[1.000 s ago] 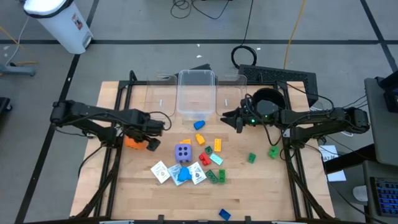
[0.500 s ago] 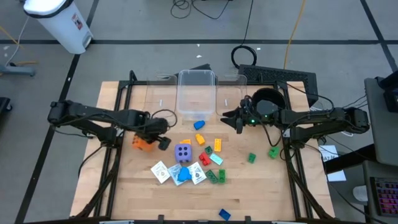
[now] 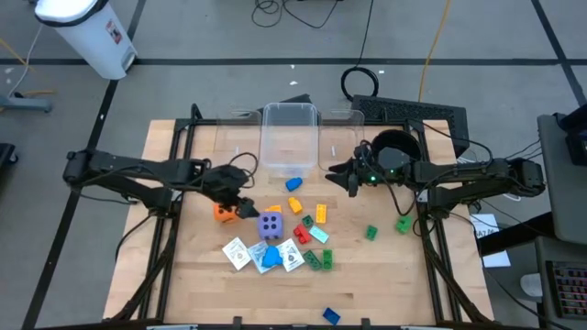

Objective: Pick & Place Toys
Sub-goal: Put the orange dice into the transparent container

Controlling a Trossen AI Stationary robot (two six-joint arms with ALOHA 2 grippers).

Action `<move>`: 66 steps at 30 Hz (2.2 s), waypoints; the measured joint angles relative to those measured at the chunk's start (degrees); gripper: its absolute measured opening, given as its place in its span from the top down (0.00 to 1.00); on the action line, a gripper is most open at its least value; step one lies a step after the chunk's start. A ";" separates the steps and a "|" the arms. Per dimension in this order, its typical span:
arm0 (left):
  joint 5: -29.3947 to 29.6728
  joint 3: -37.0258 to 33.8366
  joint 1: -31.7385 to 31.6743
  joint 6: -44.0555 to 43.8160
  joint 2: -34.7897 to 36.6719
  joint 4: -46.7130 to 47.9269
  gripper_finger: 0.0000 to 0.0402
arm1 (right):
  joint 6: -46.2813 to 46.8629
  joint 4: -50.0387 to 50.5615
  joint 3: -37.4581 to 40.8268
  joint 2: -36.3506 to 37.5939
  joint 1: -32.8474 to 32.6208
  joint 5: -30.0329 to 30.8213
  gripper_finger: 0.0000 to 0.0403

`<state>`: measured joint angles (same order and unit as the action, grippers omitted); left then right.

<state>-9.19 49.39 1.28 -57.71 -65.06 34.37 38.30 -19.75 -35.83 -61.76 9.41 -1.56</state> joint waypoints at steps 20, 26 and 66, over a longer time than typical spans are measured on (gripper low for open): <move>-0.05 -0.02 -2.14 28.85 6.11 25.87 0.02 | 0.02 2.21 -0.02 0.00 0.00 -0.17 0.44; -3.51 -0.04 -5.41 28.14 6.67 26.47 0.02 | -0.12 2.49 -0.02 0.00 0.00 -0.17 0.44; 9.44 -0.02 1.19 42.07 -4.33 28.55 0.02 | -8.29 -0.40 2.70 0.02 0.02 0.00 0.44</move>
<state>0.24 49.36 2.47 -15.64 -69.40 62.92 30.01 -20.15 -33.13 -61.73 9.43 -1.56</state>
